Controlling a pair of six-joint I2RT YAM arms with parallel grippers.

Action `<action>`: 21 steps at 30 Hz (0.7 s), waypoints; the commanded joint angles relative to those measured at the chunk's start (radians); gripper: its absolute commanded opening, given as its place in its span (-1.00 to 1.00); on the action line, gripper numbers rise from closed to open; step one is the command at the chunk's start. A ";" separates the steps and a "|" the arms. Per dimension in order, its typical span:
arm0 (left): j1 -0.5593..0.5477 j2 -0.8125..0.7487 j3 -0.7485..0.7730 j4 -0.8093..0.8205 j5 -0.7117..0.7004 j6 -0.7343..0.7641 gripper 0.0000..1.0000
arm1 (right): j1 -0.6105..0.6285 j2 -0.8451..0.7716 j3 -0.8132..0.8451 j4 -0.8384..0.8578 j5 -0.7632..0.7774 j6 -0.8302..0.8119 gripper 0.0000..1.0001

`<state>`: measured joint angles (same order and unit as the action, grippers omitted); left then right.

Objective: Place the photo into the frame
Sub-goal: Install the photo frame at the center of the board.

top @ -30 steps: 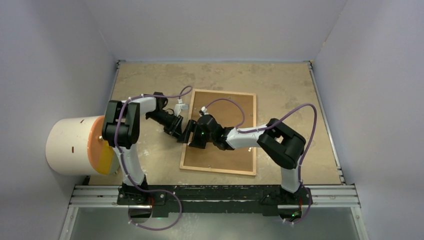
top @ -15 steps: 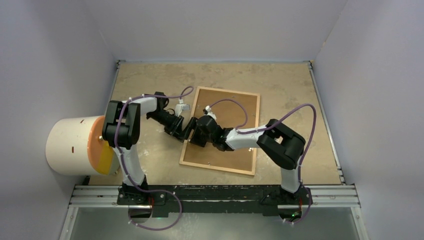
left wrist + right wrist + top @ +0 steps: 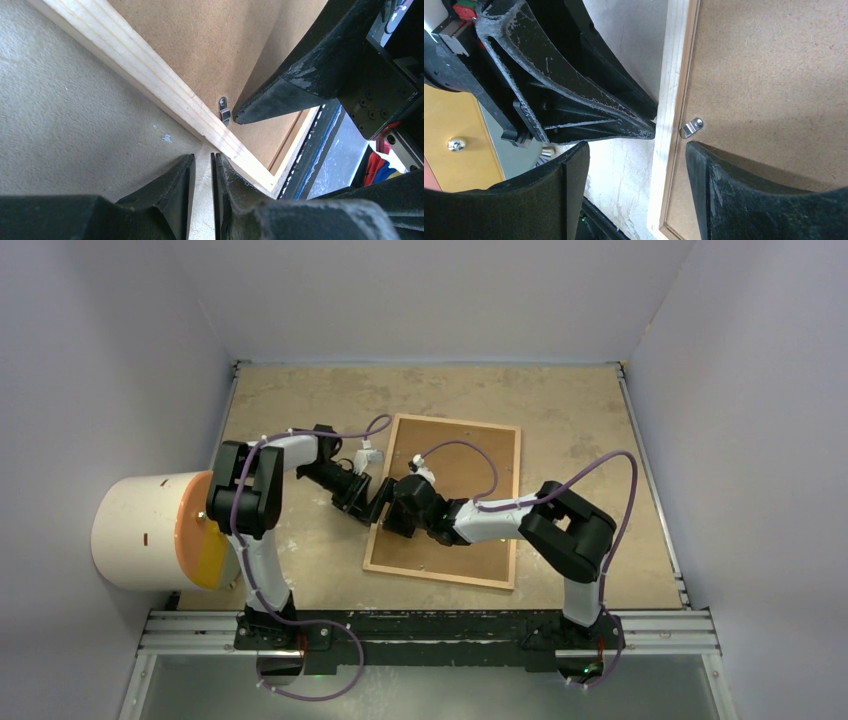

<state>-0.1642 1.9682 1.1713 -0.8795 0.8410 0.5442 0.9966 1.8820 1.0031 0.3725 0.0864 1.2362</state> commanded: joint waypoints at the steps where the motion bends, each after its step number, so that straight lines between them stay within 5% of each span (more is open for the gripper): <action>1: -0.009 -0.009 -0.015 0.027 -0.014 0.046 -0.55 | 0.006 0.007 0.029 -0.040 0.034 0.001 0.46; 21: -0.015 -0.007 -0.013 0.019 -0.001 0.053 -0.55 | 0.011 0.018 0.005 0.113 0.173 0.071 0.37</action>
<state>-0.1650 1.9682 1.1713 -0.8799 0.8413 0.5465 1.0050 1.8954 1.0039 0.4248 0.1680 1.2907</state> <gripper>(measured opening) 0.226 0.690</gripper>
